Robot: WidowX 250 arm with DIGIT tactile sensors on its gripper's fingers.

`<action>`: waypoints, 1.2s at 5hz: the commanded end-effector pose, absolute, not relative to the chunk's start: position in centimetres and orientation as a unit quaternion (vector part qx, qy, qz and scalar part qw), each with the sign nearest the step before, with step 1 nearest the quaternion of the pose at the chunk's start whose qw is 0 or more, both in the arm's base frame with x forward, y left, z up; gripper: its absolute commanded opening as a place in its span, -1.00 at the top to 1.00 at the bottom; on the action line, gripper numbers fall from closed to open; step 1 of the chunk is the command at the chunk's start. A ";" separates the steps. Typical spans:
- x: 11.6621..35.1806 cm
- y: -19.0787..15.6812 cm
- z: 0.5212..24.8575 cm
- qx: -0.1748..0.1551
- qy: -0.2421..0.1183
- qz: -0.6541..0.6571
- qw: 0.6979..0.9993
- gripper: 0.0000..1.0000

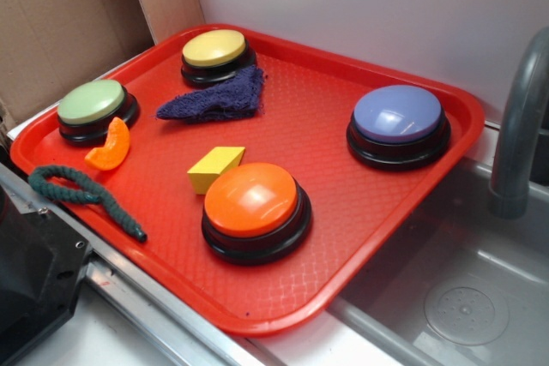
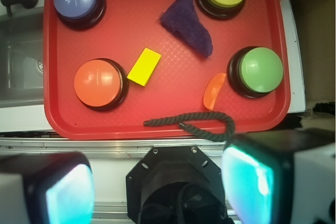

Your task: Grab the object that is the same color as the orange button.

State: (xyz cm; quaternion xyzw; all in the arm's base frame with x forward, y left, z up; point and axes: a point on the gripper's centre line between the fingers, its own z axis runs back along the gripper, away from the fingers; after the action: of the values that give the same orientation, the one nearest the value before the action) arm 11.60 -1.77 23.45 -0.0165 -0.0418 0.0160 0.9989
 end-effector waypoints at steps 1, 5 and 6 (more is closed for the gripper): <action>11.6 -1.8 23.4 -0.017 -0.042 0.016 0.999 -1.00; 13.9 5.6 9.7 0.019 -0.099 0.193 0.976 -1.00; 14.6 6.6 6.8 0.013 -0.112 0.234 0.966 -1.00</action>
State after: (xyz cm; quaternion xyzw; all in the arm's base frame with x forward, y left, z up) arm 14.36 6.11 6.15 0.0109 -0.0984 0.2339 0.9672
